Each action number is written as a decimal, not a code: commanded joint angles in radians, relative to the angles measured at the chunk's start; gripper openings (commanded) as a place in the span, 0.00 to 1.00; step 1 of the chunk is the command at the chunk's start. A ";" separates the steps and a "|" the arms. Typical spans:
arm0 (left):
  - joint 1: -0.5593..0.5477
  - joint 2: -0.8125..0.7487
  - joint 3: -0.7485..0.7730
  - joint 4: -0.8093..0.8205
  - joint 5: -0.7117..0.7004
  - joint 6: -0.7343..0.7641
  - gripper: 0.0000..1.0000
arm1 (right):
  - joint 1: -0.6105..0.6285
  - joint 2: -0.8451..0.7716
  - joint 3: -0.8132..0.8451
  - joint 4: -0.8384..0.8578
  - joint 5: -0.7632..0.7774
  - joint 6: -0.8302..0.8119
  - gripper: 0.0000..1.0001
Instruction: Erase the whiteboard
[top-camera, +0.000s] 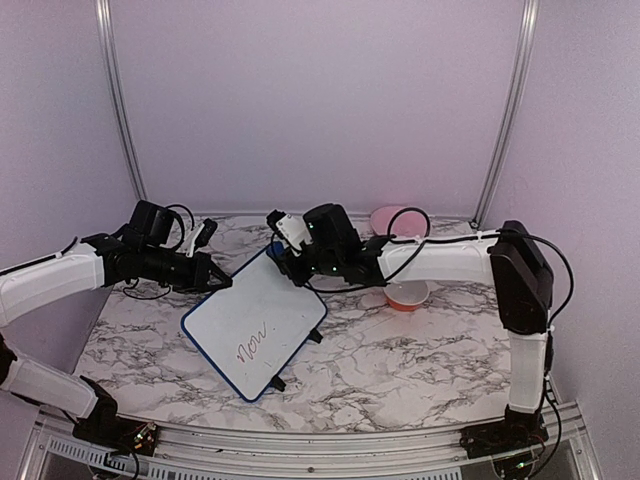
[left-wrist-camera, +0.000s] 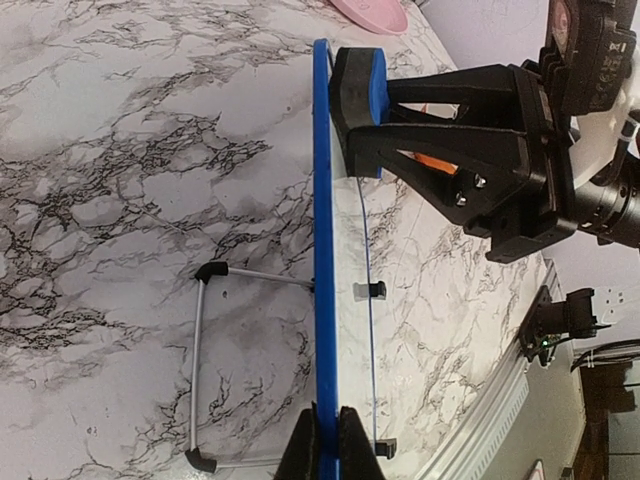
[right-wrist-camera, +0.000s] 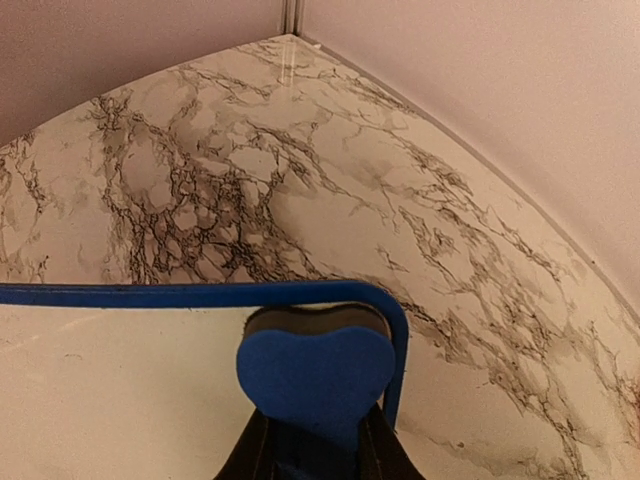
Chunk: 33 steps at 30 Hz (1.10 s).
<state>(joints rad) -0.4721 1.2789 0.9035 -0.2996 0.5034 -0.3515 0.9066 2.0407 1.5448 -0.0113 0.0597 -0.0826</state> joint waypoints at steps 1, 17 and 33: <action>-0.005 0.013 0.008 0.016 -0.017 0.051 0.00 | -0.013 0.021 -0.084 -0.011 0.015 -0.002 0.00; -0.005 0.009 -0.008 0.030 -0.028 0.050 0.00 | 0.103 -0.037 -0.184 -0.014 -0.049 0.066 0.00; -0.004 0.000 -0.013 0.040 -0.061 0.039 0.00 | -0.036 0.123 0.089 -0.082 0.043 0.017 0.00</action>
<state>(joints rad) -0.4618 1.2785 0.9031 -0.2745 0.4282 -0.3786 0.9073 2.0972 1.5936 -0.0513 0.0612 -0.0479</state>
